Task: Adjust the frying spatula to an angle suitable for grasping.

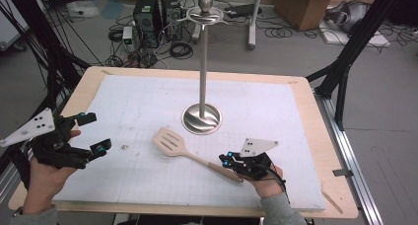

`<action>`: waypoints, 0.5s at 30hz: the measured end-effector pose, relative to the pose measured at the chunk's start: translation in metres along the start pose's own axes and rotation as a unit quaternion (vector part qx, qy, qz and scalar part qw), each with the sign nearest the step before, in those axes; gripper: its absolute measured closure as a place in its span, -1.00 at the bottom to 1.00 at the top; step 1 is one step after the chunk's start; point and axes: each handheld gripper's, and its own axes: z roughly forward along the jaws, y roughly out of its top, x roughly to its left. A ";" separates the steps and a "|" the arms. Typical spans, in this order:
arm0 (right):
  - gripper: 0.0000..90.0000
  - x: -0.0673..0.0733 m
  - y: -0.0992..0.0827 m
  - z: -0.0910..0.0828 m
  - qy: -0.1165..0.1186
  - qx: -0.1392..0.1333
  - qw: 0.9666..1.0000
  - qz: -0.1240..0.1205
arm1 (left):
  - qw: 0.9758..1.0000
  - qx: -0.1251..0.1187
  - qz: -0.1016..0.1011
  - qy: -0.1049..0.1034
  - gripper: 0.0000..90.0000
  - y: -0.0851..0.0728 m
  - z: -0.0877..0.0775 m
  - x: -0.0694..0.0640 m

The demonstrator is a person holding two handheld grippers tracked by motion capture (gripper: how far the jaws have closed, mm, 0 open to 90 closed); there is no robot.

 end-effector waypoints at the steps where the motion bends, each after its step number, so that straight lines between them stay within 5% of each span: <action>1: 0.99 0.000 -0.001 0.002 0.003 0.003 1.000 0.000 | 1.000 0.000 0.000 0.000 -0.96 0.000 0.000 0.000; 8: 0.99 0.003 -0.008 0.013 0.012 0.018 1.000 -0.005 | 1.000 0.004 -0.002 0.000 -0.96 -0.001 0.002 0.000; 15: 0.99 0.002 -0.015 0.018 0.028 0.017 0.999 0.019 | 1.000 0.007 -0.005 0.000 -0.96 -0.004 0.003 0.002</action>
